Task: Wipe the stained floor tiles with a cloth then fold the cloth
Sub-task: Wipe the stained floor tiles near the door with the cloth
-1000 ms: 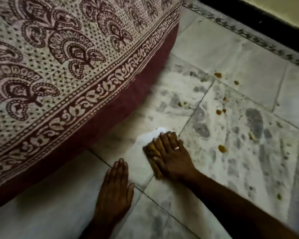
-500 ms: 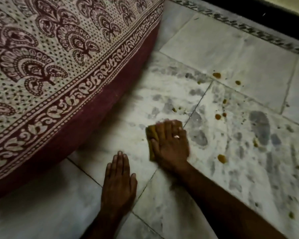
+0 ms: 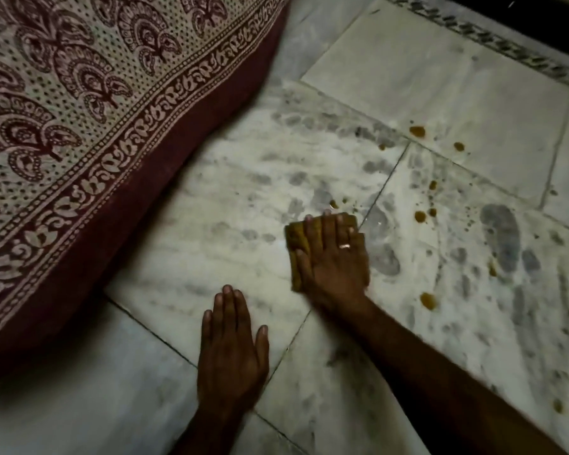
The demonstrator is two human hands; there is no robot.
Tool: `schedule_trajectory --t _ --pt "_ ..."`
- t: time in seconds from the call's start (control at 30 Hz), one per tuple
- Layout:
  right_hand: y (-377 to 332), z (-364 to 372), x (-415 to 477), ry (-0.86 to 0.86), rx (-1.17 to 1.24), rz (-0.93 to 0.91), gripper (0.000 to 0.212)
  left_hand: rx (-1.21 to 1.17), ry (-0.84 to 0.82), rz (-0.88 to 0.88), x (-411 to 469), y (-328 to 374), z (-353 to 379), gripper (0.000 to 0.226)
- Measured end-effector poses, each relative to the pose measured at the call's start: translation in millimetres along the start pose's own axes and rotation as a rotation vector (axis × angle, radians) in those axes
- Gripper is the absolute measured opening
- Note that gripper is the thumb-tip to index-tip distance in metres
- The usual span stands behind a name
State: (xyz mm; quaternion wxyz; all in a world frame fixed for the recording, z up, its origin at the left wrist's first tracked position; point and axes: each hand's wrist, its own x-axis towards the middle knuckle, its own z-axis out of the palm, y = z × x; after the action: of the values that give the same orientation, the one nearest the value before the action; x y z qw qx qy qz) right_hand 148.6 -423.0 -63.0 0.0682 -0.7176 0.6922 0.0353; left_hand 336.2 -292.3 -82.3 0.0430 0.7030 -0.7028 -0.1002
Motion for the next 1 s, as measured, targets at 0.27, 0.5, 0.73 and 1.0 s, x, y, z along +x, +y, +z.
schedule_trajectory --t 0.27,0.5,0.73,1.0 --pt "9 13 -106 0.034 0.002 -0.426 0.061 0.029 0.005 0.041 1 -1 2 0.069" --pt "29 -1 3 -0.044 0.015 -0.002 0.070 0.034 -0.010 0.039 2 0 -1 0.068" --pt "-41 -1 -20 -0.019 -0.006 -0.301 0.065 0.001 0.010 0.061 0 -5 -1 0.068" --pt "63 11 -125 -0.016 -0.050 -0.281 0.063 0.016 -0.014 0.108 0 -3 1 0.077"
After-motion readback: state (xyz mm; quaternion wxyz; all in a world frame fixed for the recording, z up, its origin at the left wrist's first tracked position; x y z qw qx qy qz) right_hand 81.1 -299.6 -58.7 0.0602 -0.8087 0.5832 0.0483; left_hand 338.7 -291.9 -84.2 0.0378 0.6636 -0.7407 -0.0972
